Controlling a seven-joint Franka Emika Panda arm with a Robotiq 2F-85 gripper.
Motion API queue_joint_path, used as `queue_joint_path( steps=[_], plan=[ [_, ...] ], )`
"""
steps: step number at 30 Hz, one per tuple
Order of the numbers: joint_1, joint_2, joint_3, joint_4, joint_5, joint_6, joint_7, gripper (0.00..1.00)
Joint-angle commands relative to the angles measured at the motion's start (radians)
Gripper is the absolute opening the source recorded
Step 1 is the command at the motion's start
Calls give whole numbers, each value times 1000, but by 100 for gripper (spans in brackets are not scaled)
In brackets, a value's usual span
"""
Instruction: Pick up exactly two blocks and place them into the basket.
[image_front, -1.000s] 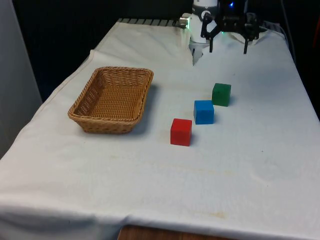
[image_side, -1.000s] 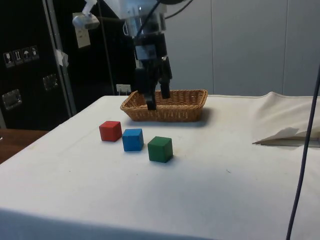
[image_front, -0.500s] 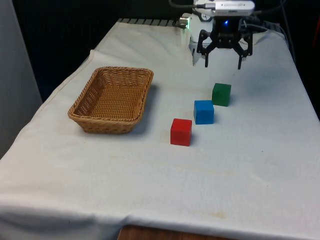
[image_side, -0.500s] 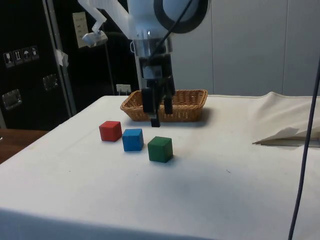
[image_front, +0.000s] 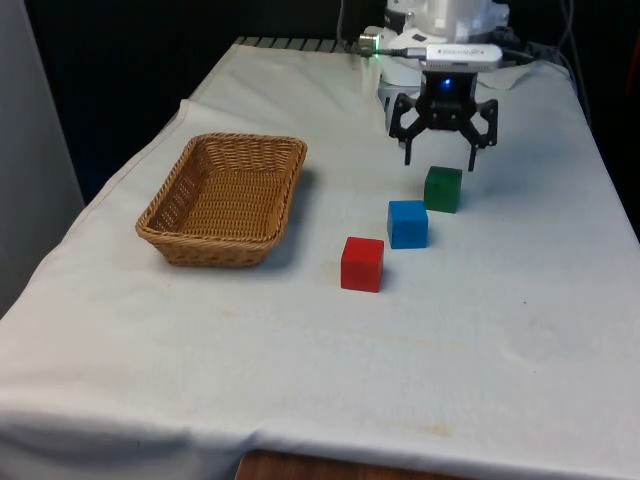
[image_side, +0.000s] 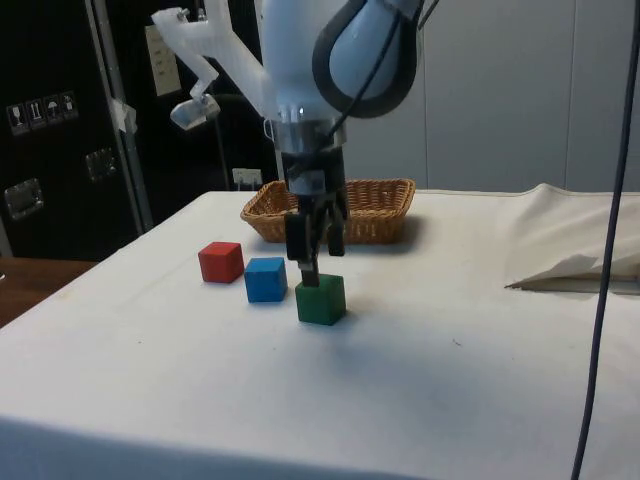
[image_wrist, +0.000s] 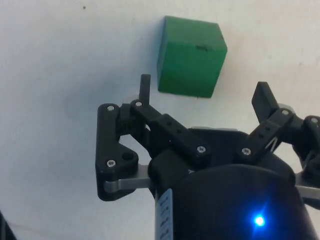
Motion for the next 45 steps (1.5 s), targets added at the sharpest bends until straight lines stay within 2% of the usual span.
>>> queue_joint_path(
  steps=[1, 5, 6, 7, 13, 14, 15, 20, 21, 22, 29, 30, 31, 37, 39, 41, 42, 43, 44, 45],
  plan=[
    [-6, 7, 12, -5, 23, 27, -14, 100],
    [-8, 29, 17, -5, 30, 57, -17, 100],
    [0, 30, 1, 0, 3, 41, 0, 100],
    [-9, 33, 18, -5, 32, 64, -18, 100],
    [-13, 62, 25, -5, 38, 103, -19, 100],
    [0, 64, 3, -1, 8, 90, 0, 100],
    [-13, 67, 25, -4, 39, 108, -19, 100],
    [-14, 94, 27, -2, 38, 140, -17, 100],
    [0, 98, 6, 0, 12, 131, 0, 100],
    [-13, 99, 26, -2, 35, 148, -14, 100],
    [-5, 103, 14, -1, 21, 147, -5, 100],
    [0, 105, 6, 1, 12, 143, 1, 100],
    [-4, 103, 12, -1, 19, 147, -4, 100],
    [-2, 104, 6, 0, 14, 145, -3, 99],
    [-2, 104, 5, 0, 13, 145, -3, 83],
    [0, 105, 2, 1, 12, 143, 0, 60],
    [-2, 104, 4, 0, 13, 145, -3, 60],
    [-2, 104, 4, 0, 13, 145, -3, 49],
    [-2, 104, 3, 0, 13, 145, -3, 33],
    [-2, 104, 3, 0, 13, 145, -3, 23]
  ],
)
